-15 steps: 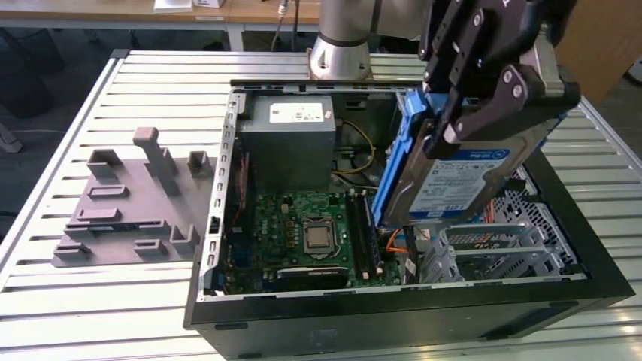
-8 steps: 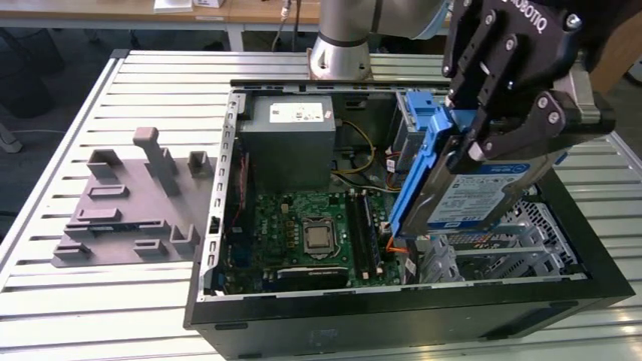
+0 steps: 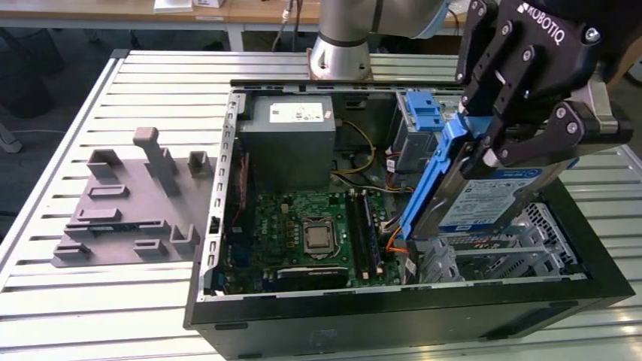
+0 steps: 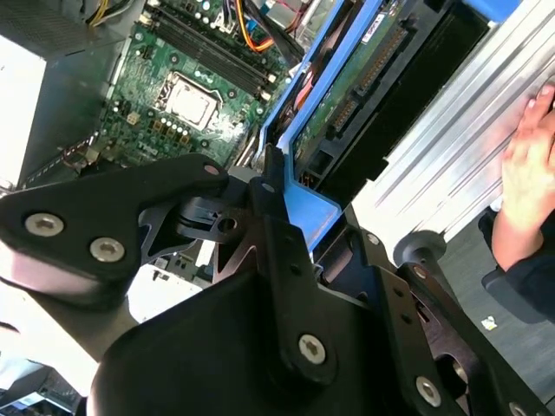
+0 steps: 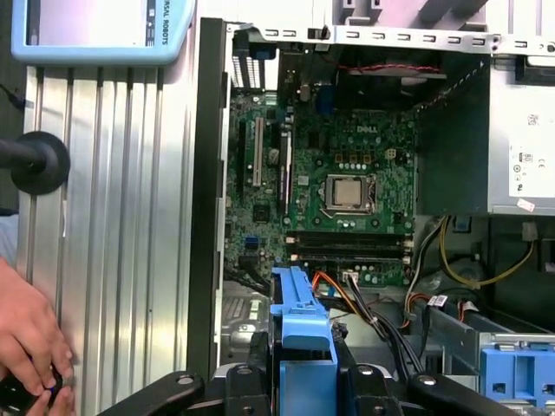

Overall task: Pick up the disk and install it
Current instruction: 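Insert the disk into the insertion slot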

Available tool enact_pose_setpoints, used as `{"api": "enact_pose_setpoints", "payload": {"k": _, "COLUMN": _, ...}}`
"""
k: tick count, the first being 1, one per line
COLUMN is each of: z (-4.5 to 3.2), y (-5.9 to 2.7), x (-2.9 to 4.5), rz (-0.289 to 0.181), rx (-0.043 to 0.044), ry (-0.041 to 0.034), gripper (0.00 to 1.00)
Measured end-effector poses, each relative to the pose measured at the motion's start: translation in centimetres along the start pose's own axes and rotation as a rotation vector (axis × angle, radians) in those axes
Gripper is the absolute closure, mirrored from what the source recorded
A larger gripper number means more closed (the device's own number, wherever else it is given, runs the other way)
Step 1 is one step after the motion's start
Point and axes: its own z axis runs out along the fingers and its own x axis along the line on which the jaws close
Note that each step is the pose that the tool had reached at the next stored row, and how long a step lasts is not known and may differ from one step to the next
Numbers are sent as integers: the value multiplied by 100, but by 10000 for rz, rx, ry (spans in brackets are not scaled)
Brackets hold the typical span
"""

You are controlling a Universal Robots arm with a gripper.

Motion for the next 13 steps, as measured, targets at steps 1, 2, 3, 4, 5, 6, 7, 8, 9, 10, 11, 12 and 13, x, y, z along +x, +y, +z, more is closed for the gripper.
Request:
{"api": "enact_pose_setpoints", "payload": {"k": 1, "z": 9, "y": -19, "x": 1, "rz": 1, "rx": 1, "ry": 0, "gripper": 64}}
{"api": "enact_pose_setpoints", "payload": {"k": 2, "z": 18, "y": -45, "x": 2, "rz": 1, "rx": 1, "ry": 0, "gripper": 64}}
{"api": "enact_pose_setpoints", "payload": {"k": 3, "z": 26, "y": -77, "x": 3, "rz": 0, "rx": 1, "ry": 0, "gripper": 64}}
{"api": "enact_pose_setpoints", "payload": {"k": 4, "z": 33, "y": -106, "x": 4, "rz": 0, "rx": 1, "ry": 0, "gripper": 64}}
{"api": "enact_pose_setpoints", "payload": {"k": 5, "z": 39, "y": -137, "x": 5, "rz": 0, "rx": 1, "ry": -1, "gripper": 64}}
{"api": "enact_pose_setpoints", "payload": {"k": 6, "z": 43, "y": -166, "x": 6, "rz": 1, "rx": 1, "ry": -1, "gripper": 64}}
{"api": "enact_pose_setpoints", "payload": {"k": 7, "z": 47, "y": -193, "x": 6, "rz": 1, "rx": 1, "ry": 0, "gripper": 64}}
{"api": "enact_pose_setpoints", "payload": {"k": 8, "z": 51, "y": -218, "x": 7, "rz": 1, "rx": 1, "ry": 0, "gripper": 64}}
{"api": "enact_pose_setpoints", "payload": {"k": 9, "z": 53, "y": -240, "x": 7, "rz": 1, "rx": 1, "ry": 1, "gripper": 64}}
{"api": "enact_pose_setpoints", "payload": {"k": 10, "z": 54, "y": -262, "x": 8, "rz": 1, "rx": 0, "ry": 2, "gripper": 64}}
{"api": "enact_pose_setpoints", "payload": {"k": 11, "z": 56, "y": -281, "x": 8, "rz": 0, "rx": 1, "ry": 2, "gripper": 64}}
{"api": "enact_pose_setpoints", "payload": {"k": 12, "z": 59, "y": -294, "x": 8, "rz": 0, "rx": 1, "ry": 0, "gripper": 64}}
{"api": "enact_pose_setpoints", "payload": {"k": 13, "z": 62, "y": -300, "x": 8, "rz": 1, "rx": 1, "ry": -1, "gripper": 64}}
